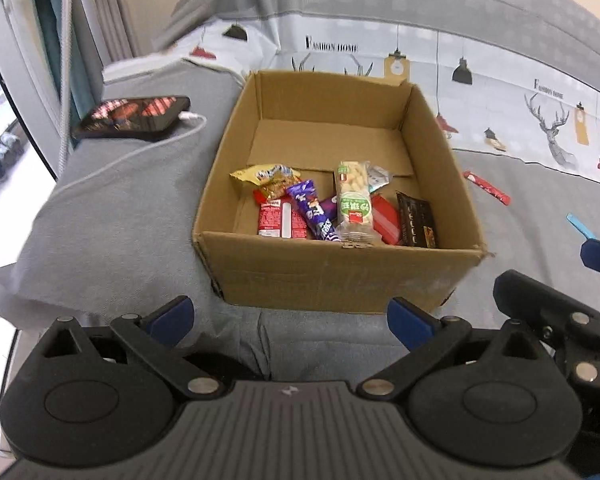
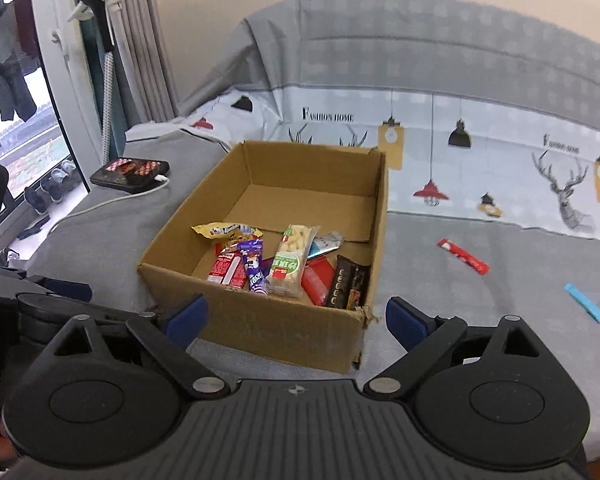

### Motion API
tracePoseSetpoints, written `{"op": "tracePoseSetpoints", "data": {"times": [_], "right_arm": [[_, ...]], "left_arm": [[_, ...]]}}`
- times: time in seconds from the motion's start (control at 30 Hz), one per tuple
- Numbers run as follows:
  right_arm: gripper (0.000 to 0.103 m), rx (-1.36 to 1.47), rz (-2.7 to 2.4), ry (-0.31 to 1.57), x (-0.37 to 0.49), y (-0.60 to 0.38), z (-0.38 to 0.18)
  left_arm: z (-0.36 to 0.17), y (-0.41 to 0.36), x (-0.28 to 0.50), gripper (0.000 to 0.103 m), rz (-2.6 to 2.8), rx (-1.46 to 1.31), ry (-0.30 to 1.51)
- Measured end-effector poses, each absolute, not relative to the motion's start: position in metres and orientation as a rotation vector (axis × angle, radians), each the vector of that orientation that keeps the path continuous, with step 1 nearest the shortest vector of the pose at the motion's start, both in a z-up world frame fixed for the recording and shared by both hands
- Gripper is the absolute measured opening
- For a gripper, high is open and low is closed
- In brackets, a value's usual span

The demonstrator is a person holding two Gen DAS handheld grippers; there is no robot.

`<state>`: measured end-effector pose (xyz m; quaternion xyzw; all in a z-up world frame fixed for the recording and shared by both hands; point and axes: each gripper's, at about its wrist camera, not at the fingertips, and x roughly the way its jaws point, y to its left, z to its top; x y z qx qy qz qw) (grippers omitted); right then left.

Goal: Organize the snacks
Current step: 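Lift both open tools up out of the box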

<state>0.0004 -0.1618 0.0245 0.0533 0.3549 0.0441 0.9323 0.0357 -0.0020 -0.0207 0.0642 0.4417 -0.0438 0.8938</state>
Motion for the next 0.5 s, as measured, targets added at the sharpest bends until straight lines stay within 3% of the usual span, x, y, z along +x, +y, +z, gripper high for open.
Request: {"op": "tracePoseSetpoints", "data": {"times": [0.5], "right_arm": [[0.097, 0.078, 0.076, 0.592, -0.061, -0.165, 0.057]], "left_arm": [[0.014, -0.006, -0.021, 0.103, -0.094, 0.137, 0.791]]}}
